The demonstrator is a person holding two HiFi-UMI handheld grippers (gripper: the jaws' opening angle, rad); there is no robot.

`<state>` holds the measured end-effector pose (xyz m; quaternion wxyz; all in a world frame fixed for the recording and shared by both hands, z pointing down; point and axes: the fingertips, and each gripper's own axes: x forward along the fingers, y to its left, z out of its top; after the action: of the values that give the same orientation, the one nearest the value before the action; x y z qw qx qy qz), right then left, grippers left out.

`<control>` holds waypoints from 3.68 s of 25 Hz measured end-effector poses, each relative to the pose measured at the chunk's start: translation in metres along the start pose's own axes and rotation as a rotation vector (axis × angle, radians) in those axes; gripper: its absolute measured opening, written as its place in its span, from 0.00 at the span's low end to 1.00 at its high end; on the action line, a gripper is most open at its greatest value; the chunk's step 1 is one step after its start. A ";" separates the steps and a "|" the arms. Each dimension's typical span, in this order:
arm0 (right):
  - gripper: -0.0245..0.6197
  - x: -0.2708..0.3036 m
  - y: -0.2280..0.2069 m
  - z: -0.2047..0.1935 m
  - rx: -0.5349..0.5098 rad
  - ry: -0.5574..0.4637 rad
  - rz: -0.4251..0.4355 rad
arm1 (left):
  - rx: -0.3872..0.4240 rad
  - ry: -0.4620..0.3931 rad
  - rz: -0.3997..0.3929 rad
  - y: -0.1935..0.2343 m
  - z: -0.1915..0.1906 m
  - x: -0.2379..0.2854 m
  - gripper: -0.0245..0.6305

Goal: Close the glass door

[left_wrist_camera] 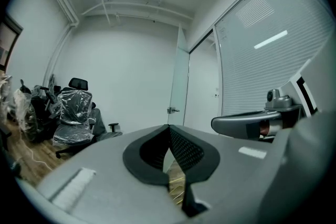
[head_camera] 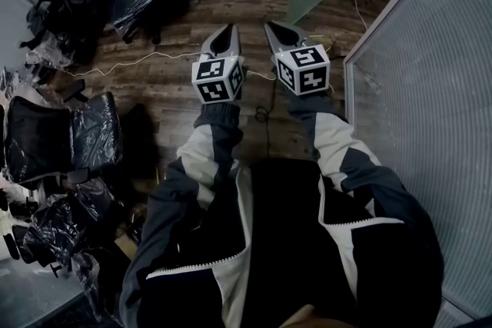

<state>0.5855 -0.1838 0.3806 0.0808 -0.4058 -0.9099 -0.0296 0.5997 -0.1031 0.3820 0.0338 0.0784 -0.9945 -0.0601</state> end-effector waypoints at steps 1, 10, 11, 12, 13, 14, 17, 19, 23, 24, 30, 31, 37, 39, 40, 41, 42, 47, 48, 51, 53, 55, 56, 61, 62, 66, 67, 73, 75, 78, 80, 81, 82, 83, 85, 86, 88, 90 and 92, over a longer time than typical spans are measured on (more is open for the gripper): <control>0.05 0.002 0.002 -0.001 0.001 0.001 -0.004 | -0.003 0.003 -0.005 0.003 -0.001 -0.001 0.04; 0.05 0.024 0.026 -0.012 0.003 0.012 -0.024 | -0.049 0.016 -0.039 0.031 -0.020 -0.007 0.04; 0.05 0.025 0.026 -0.013 0.002 0.015 -0.026 | -0.057 0.018 -0.039 0.034 -0.022 -0.007 0.04; 0.05 0.026 0.025 -0.014 0.000 0.019 -0.028 | -0.062 0.021 -0.039 0.036 -0.025 -0.005 0.04; 0.05 0.026 0.023 -0.016 -0.001 0.024 -0.030 | -0.065 0.024 -0.039 0.037 -0.027 -0.003 0.04; 0.05 0.027 0.020 -0.016 -0.001 0.028 -0.032 | -0.067 0.026 -0.040 0.038 -0.029 0.000 0.04; 0.05 0.031 0.010 -0.017 0.001 0.035 -0.032 | -0.069 0.035 -0.045 0.035 -0.032 0.010 0.04; 0.05 0.037 0.001 -0.018 0.003 0.037 -0.028 | -0.065 0.041 -0.040 0.034 -0.034 0.020 0.04; 0.05 0.060 -0.020 -0.023 0.006 0.038 -0.001 | -0.064 0.066 -0.013 0.043 -0.042 0.047 0.04; 0.05 0.068 -0.027 -0.023 0.012 0.036 0.008 | -0.061 0.072 -0.004 0.045 -0.043 0.056 0.04; 0.05 0.129 -0.090 -0.020 0.030 0.024 0.073 | -0.017 0.099 0.066 0.066 -0.042 0.134 0.04; 0.05 0.140 -0.104 -0.017 0.037 0.022 0.083 | -0.008 0.100 0.079 0.069 -0.039 0.149 0.04; 0.05 0.196 -0.176 0.000 0.026 0.024 0.137 | 0.005 0.115 0.132 0.074 -0.023 0.229 0.04; 0.05 0.213 -0.194 0.002 0.029 0.025 0.148 | 0.010 0.124 0.144 0.077 -0.022 0.249 0.04; 0.05 0.221 -0.202 0.003 0.029 0.027 0.151 | 0.010 0.126 0.152 0.079 -0.022 0.258 0.04; 0.05 0.229 -0.210 0.004 0.027 0.030 0.155 | 0.008 0.128 0.159 0.083 -0.022 0.266 0.04; 0.05 0.237 -0.216 0.005 0.026 0.034 0.160 | 0.004 0.128 0.169 0.088 -0.021 0.274 0.04; 0.05 0.286 -0.221 0.009 0.020 0.046 0.183 | -0.011 0.130 0.208 0.134 -0.016 0.301 0.04; 0.05 0.297 -0.220 0.009 0.017 0.046 0.184 | -0.012 0.128 0.210 0.144 -0.014 0.308 0.04; 0.05 0.328 -0.224 0.010 0.004 0.050 0.169 | -0.022 0.111 0.192 0.170 -0.012 0.332 0.04; 0.05 0.349 -0.228 0.017 -0.010 0.044 0.137 | -0.021 0.092 0.163 0.189 -0.005 0.350 0.04; 0.05 0.374 -0.229 0.030 -0.022 0.032 0.107 | -0.017 0.076 0.138 0.214 0.007 0.367 0.04; 0.05 0.388 -0.229 0.038 -0.027 0.027 0.092 | -0.015 0.071 0.123 0.227 0.013 0.377 0.04; 0.05 0.461 -0.220 0.059 -0.018 0.033 0.026 | 0.011 0.053 0.042 0.286 0.041 0.414 0.04; 0.05 0.476 -0.215 0.061 -0.013 0.034 0.019 | 0.012 0.051 0.035 0.302 0.044 0.419 0.04; 0.05 0.525 -0.202 0.061 -0.018 0.052 0.000 | -0.009 0.063 0.026 0.360 0.037 0.435 0.04; 0.05 0.535 -0.202 0.062 -0.021 0.058 -0.007 | -0.015 0.063 0.027 0.371 0.035 0.439 0.04; 0.05 0.586 -0.206 0.067 -0.029 0.086 -0.030 | -0.043 0.072 0.013 0.414 0.031 0.467 0.04; 0.05 0.603 -0.212 0.065 -0.026 0.097 -0.031 | -0.046 0.081 0.011 0.424 0.029 0.482 0.04; 0.05 0.631 -0.231 0.062 -0.004 0.103 -0.032 | -0.038 0.082 0.015 0.438 0.027 0.510 0.04; 0.05 0.654 -0.250 0.062 0.007 0.099 -0.034 | -0.031 0.085 0.017 0.448 0.028 0.536 0.04; 0.05 0.667 -0.260 0.062 0.010 0.096 -0.034 | -0.029 0.089 0.017 0.453 0.029 0.550 0.04; 0.05 0.679 -0.271 0.062 0.014 0.092 -0.034 | -0.025 0.093 0.016 0.458 0.029 0.565 0.04; 0.05 0.692 -0.283 0.063 0.021 0.089 -0.035 | -0.020 0.093 0.013 0.463 0.030 0.581 0.04; 0.05 0.719 -0.313 0.064 0.035 0.087 -0.040 | -0.005 0.091 -0.004 0.467 0.037 0.618 0.04; 0.05 0.732 -0.331 0.066 0.043 0.086 -0.046 | 0.004 0.095 -0.015 0.467 0.041 0.639 0.04; 0.05 0.756 -0.369 0.075 0.059 0.075 -0.060 | 0.021 0.111 -0.033 0.468 0.049 0.682 0.04; 0.05 0.775 -0.406 0.086 0.064 0.060 -0.074 | 0.036 0.120 -0.042 0.467 0.057 0.723 0.04; 0.05 0.790 -0.442 0.096 0.070 0.045 -0.095 | 0.060 0.123 -0.052 0.464 0.064 0.759 0.04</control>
<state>-0.2745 0.1116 0.4263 0.1138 -0.3584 -0.9265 -0.0108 -0.2239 0.2375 0.4205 0.0908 0.1088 -0.9896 -0.0261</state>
